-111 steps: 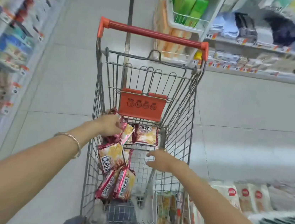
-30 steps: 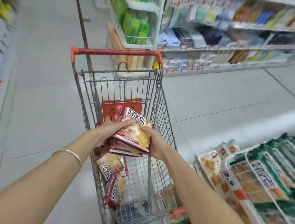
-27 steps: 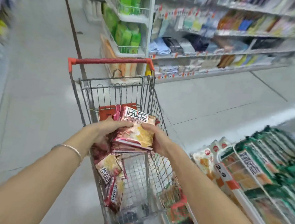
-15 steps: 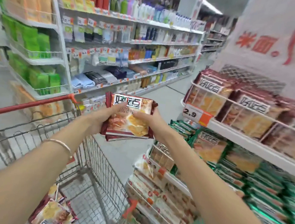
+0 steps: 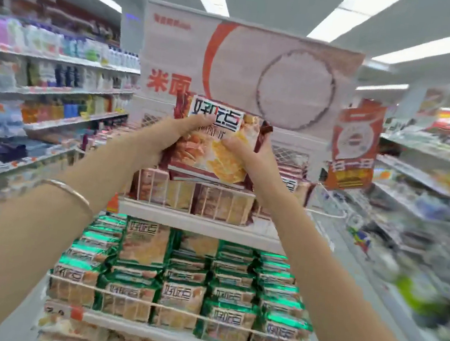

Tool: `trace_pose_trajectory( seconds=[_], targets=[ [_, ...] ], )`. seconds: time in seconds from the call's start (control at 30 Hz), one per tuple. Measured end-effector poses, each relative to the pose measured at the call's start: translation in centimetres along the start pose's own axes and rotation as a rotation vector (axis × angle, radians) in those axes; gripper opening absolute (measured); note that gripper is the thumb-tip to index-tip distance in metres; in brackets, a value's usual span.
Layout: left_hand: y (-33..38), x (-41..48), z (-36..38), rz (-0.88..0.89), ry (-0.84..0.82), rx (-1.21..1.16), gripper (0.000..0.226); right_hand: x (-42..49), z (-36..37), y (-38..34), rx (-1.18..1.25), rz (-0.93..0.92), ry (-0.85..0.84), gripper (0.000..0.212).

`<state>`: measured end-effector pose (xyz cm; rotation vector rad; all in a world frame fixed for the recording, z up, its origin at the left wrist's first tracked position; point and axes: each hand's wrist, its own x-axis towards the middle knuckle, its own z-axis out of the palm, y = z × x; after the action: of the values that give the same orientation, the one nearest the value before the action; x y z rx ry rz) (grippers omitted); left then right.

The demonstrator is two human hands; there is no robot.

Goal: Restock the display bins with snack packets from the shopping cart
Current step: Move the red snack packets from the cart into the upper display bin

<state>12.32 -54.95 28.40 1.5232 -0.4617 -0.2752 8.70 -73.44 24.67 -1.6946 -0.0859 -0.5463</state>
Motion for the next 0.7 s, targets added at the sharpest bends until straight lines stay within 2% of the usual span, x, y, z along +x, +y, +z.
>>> trace_pose_trajectory(
  seconds=[0.13, 0.2, 0.23, 0.3, 0.33, 0.37, 0.4, 0.47, 0.5, 0.53, 0.6, 0.63, 0.7],
  targets=[
    [1.0, 4.1, 9.5, -0.022, -0.179, 0.047, 0.056, 0.9, -10.6, -0.7, -0.01, -0.03, 0.074, 0.101],
    [0.6, 6.4, 12.8, -0.023, -0.192, 0.135, 0.046, 1.1, -14.7, -0.2, -0.027, -0.001, 0.068, 0.092],
    [0.0, 7.6, 13.9, 0.016, -0.184, 0.256, 0.046, 1.1, -16.4, 0.3, -0.055, 0.018, 0.041, 0.081],
    [-1.4, 9.6, 15.5, 0.06, -0.168, 0.483, 0.062, 1.0, -19.1, 1.5, -0.119, 0.059, -0.015, 0.05],
    [-2.0, 10.3, 16.0, 0.086, -0.159, 0.559, 0.062, 0.9, -19.9, 2.1, -0.162, 0.077, -0.022, 0.04],
    [-2.6, 10.8, 16.5, 0.131, -0.17, 0.628, 0.052, 0.7, -20.3, 2.9, -0.216, 0.084, -0.026, 0.035],
    [-3.2, 11.2, 16.6, 0.181, -0.195, 0.696, 0.039, 0.6, -20.6, 3.9, -0.284, 0.08, -0.014, 0.038],
    [-3.7, 11.7, 16.5, 0.218, -0.215, 0.747, 0.024, 0.5, -20.6, 5.7, -0.427, 0.06, 0.055, 0.069],
    [-3.8, 11.6, 16.3, 0.223, -0.217, 0.756, 0.031, 0.7, -20.6, 6.4, -0.466, 0.055, 0.055, 0.084],
    [-3.9, 11.8, 16.0, 0.245, -0.208, 0.78, 0.051, 0.7, -20.7, 6.9, -0.49, 0.052, 0.025, 0.091],
    [-3.9, 11.7, 15.3, 0.283, -0.185, 0.818, 0.107, 0.7, -21.1, 6.9, -0.474, 0.049, -0.05, 0.096],
    [-3.9, 11.4, 15.1, 0.275, -0.185, 0.825, 0.121, 0.6, -21.4, 6.9, -0.432, 0.048, -0.055, 0.104],
    [-3.8, 10.6, 14.9, 0.256, -0.221, 0.835, 0.12, 0.3, -22.0, 6.9, -0.369, 0.036, -0.036, 0.112]
  ],
)
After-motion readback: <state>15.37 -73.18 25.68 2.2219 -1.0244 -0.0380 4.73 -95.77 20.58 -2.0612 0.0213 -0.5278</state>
